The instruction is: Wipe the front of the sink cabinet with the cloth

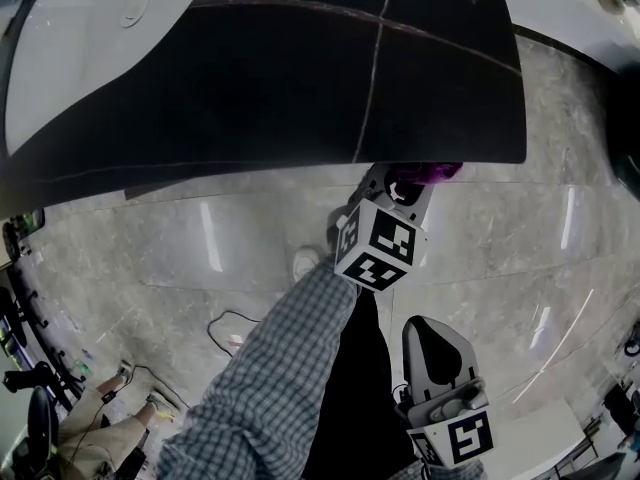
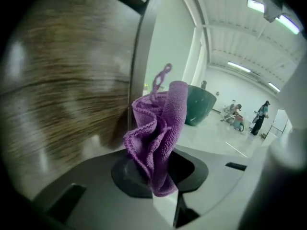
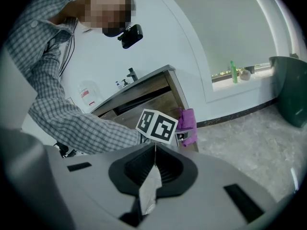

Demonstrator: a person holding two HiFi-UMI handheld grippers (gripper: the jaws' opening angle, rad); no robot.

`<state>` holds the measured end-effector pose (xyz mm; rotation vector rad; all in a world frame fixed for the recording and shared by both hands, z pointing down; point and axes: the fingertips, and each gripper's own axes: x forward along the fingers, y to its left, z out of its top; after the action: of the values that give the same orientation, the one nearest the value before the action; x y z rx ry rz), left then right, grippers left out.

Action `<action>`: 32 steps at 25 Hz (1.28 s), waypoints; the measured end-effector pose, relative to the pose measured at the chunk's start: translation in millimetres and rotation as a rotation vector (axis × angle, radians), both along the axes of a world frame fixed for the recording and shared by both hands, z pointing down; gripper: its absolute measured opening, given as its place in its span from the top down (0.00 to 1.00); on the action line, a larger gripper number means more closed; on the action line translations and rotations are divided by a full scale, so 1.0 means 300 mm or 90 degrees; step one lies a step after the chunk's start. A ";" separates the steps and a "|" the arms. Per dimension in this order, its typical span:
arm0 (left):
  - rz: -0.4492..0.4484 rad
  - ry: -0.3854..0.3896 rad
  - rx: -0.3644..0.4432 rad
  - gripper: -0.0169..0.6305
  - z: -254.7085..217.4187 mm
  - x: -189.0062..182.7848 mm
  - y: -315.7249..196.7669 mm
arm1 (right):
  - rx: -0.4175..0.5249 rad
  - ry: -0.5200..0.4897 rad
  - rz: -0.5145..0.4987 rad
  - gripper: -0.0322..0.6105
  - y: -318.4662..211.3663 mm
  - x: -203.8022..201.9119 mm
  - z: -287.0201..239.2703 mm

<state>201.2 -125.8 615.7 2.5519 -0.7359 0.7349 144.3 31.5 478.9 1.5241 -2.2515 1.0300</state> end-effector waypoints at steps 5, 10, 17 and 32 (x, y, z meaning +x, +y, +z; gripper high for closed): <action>-0.064 -0.025 -0.022 0.86 0.075 -0.098 -0.041 | -0.009 0.010 -0.008 0.92 0.034 0.008 0.031; -0.138 -0.044 -0.030 0.86 0.103 -0.259 -0.075 | -0.016 0.006 -0.023 0.92 0.036 -0.027 0.029; -0.191 -0.060 -0.030 0.86 0.123 -0.430 -0.070 | -0.009 0.007 -0.045 0.92 0.022 -0.082 0.021; -0.328 -0.098 -0.028 0.86 0.153 -0.912 -0.046 | -0.012 0.010 -0.127 0.92 0.013 -0.295 0.026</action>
<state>-72.5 -139.5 661.7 2.1356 -1.3412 0.7568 55.8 35.4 486.5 1.2635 -2.3208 0.9745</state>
